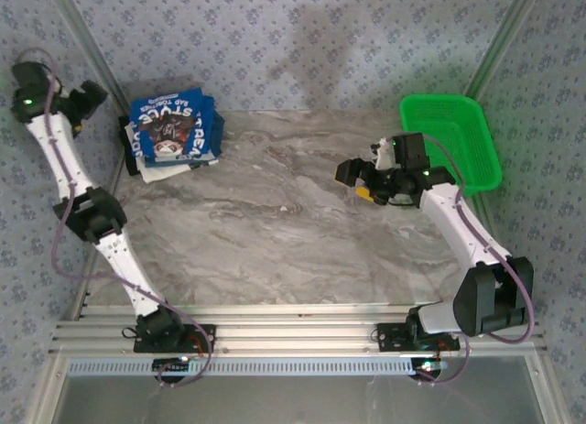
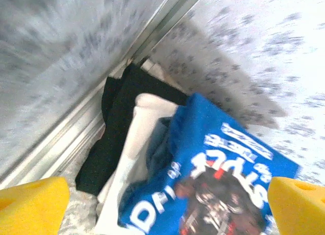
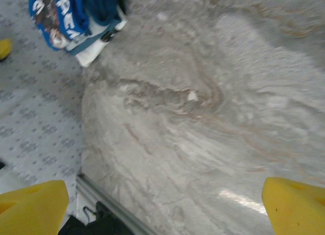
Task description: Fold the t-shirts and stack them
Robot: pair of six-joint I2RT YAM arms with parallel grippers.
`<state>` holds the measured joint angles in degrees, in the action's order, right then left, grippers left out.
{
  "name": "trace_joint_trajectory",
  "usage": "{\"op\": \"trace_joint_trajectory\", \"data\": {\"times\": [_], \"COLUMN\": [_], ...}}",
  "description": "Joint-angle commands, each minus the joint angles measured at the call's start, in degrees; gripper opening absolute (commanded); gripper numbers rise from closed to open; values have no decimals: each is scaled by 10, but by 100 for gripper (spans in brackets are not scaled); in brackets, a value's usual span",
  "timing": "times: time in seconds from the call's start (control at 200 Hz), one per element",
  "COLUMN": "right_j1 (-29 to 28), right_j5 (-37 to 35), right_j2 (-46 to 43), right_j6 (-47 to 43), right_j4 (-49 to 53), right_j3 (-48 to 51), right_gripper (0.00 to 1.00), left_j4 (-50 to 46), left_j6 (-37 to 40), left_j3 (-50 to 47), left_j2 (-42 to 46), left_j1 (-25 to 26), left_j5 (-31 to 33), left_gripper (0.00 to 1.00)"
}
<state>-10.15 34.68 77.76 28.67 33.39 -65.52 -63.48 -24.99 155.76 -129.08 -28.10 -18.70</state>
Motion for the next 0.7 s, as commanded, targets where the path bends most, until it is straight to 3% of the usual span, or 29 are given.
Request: {"op": "trace_joint_trajectory", "data": {"times": [0.0, 0.085, 0.205, 0.285, 0.35, 0.42, 0.535, 0.61, 0.695], "right_j1": [27, 77, 136, 160, 164, 175, 184, 178, 166], "right_j5": [-111, -191, -296, -348, -379, -397, -400, -371, -370], "right_j2": [-49, -101, -187, -234, -289, -319, -283, -264, -233], "right_j6": [-92, -124, -152, -195, -242, -230, -203, -193, -192], "right_j4": [94, 107, 15, -92, -244, -388, -470, -563, -650], "right_j3": [-12, 7, 122, 215, 329, 433, 500, 543, 564], "right_gripper": [100, 100, 100, 100, 100, 100, 100, 100, 100], "left_j4": [-24, 71, 373, 467, 504, 555, 632, 672, 758], "left_j6": [67, 105, 40, 13, 23, 63, 96, 101, 97], "left_j3": [-109, -339, -774, -988, -1130, -1245, -1366, -1396, -1422], "left_j2": [171, 338, 621, 765, 852, 929, 1008, 1002, 946], "left_j1": [60, 126, 153, 171, 198, 215, 224, 228, 228], "left_j5": [23, 100, 148, 212, 275, 296, 335, 378, 361], "left_gripper": [99, 100, 100, 100, 100, 100, 100, 100, 100]}}
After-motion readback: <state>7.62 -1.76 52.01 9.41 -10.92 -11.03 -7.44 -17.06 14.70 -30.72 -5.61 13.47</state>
